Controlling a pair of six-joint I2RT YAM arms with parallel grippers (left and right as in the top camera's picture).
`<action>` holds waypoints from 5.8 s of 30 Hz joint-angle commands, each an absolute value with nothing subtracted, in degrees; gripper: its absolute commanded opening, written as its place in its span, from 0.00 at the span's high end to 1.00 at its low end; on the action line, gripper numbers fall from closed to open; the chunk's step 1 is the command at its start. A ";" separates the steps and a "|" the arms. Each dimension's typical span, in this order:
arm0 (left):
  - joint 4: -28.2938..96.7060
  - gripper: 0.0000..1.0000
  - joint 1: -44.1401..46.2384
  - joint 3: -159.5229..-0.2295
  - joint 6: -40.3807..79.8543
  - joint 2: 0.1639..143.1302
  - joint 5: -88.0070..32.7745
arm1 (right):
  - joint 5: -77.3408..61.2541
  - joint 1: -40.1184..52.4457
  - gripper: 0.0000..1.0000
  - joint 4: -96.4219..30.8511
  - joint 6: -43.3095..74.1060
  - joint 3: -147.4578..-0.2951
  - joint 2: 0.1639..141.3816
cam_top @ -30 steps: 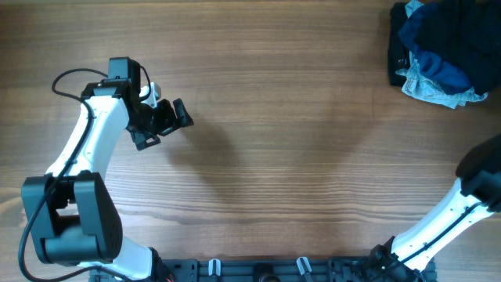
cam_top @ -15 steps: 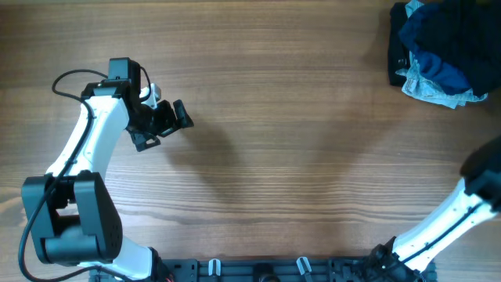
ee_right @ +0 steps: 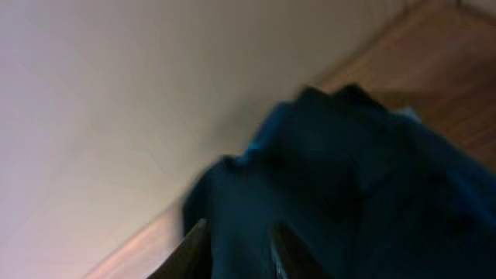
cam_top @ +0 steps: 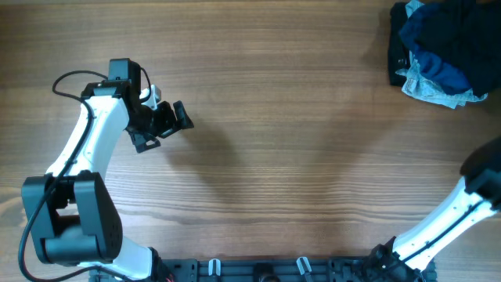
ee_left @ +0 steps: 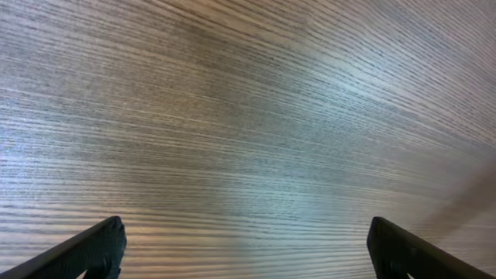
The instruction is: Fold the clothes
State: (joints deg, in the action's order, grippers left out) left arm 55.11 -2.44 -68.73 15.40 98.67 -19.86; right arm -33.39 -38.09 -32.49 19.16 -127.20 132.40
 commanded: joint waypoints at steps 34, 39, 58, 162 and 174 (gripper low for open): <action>54.92 0.00 -2.74 -69.06 15.88 98.26 -20.75 | -39.44 -7.79 0.00 -84.33 16.56 -123.31 84.20; 54.92 0.00 -2.74 -69.06 15.88 98.26 -20.75 | -37.93 -6.59 0.01 -87.72 18.15 -123.20 84.77; 54.92 0.00 -2.74 -69.06 15.88 98.26 -20.75 | -23.92 -6.55 0.00 -90.02 7.44 -120.49 83.57; 7.46 0.00 0.10 -4.71 12.58 0.12 -7.18 | -4.67 -3.33 0.00 0.23 3.05 -0.30 0.27; -3.55 0.00 0.21 -0.34 12.36 0.12 -5.89 | -4.67 -3.33 0.00 0.23 3.05 -0.30 0.27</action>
